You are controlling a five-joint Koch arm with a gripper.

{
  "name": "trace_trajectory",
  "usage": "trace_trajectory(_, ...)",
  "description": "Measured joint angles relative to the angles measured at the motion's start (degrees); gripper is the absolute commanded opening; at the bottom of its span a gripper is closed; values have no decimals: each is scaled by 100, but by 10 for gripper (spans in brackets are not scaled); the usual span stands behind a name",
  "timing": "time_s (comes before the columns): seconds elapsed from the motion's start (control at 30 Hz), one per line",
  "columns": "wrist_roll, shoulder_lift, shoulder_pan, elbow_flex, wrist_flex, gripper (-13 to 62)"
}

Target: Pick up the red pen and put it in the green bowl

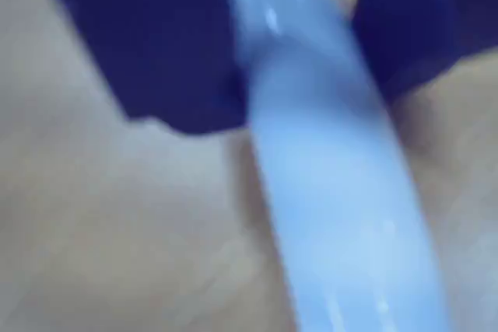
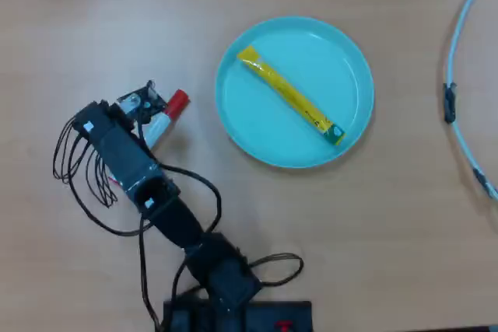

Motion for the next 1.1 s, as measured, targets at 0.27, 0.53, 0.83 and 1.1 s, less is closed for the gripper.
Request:
trace_trajectory(0.27,0,97,-264,0,35,-67)
trace_trajectory(0.53,-624,1116,-229,0,246,-67)
trace_trajectory(0.83,-1099,2602,387,0,308,-67)
trace_trajectory(1.1,-1257,2795,870,-246,396,-67)
